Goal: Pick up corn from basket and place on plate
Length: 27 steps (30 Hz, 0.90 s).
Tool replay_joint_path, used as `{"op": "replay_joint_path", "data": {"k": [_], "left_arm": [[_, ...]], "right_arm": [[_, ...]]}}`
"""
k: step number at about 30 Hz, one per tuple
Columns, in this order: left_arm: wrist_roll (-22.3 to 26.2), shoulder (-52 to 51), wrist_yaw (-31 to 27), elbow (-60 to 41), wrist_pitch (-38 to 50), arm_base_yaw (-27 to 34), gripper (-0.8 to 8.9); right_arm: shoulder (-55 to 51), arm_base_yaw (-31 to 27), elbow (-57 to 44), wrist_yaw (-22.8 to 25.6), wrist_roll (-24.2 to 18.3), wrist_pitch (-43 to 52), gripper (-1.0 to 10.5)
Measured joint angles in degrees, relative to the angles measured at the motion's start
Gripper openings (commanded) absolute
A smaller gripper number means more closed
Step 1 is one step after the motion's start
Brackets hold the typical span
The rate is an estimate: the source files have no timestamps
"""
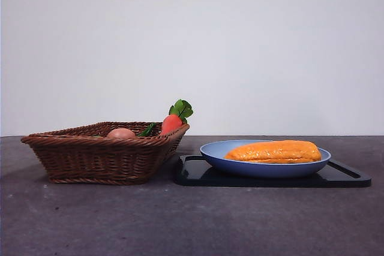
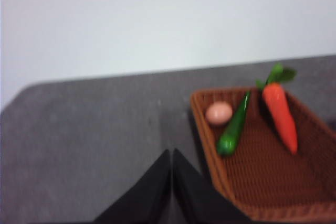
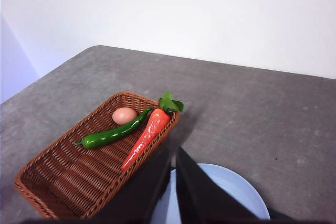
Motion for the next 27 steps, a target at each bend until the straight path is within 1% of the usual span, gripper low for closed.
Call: {"op": "replay_joint_path", "data": {"k": [4,8,14,18,22,27], "left_arm": [[-0.87,-4.15,-0.85,-5.77,-0.77,0.0,0.04],[-1.92,-7.61,-0.92,-8.92,-0.92,0.07,0.04],[-3.19,-11.72,-0.92,-11.78,-1.07,0.07,0.04],[-3.8,-14.45,-0.92,-13.11,-3.23,0.07,0.04],[-4.5,-14.62,-0.92,-13.16,-3.02,0.07,0.04],[-5.46,-14.6,-0.98,-13.18,-5.09,0.07,0.04]], "right_arm": [[0.0,0.0,0.0,0.0,0.0,0.02,0.0],[0.0,0.0,0.0,0.0,0.02,0.04,0.0],[0.0,0.0,0.0,0.0,0.02,0.11,0.0],[0.0,0.0,0.0,0.0,0.02,0.13,0.0],[0.0,0.0,0.0,0.0,0.0,0.11,0.0],[0.0,0.0,0.0,0.02,0.0,0.15,0.0]]}}
